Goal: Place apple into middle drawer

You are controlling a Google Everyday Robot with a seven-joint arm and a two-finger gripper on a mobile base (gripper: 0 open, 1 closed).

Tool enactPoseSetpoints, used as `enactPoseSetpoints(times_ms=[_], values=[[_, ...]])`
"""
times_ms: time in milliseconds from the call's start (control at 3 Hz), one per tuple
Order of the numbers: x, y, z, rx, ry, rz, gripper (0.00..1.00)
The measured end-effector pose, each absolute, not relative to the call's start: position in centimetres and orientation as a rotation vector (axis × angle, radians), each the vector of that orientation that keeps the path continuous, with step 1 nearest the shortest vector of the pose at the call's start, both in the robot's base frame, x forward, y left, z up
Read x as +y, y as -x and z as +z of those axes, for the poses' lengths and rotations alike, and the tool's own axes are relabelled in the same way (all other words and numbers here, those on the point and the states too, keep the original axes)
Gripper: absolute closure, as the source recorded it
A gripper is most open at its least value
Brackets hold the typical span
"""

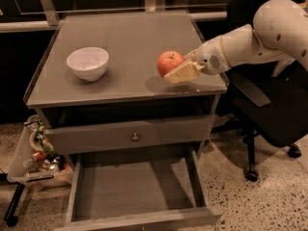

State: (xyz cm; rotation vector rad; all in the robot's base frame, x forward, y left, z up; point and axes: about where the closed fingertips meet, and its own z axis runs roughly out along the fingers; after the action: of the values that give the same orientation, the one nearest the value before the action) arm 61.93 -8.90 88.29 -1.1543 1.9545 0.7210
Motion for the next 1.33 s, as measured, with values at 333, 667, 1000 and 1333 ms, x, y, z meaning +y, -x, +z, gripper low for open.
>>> enactPoseSetpoints(times_ms=[333, 667, 1000, 1333], values=[[-8.9, -61.9, 88.3, 1.954, 1.154, 0.721, 1.0], [-9.1, -59.4, 87.7, 1.978, 1.135, 0.733, 1.0], [-9.5, -54.7, 86.9, 2.022, 1.027, 0.755, 1.0], [-9.9, -50.0, 82.8, 2.102, 0.933, 0.813, 1.0]])
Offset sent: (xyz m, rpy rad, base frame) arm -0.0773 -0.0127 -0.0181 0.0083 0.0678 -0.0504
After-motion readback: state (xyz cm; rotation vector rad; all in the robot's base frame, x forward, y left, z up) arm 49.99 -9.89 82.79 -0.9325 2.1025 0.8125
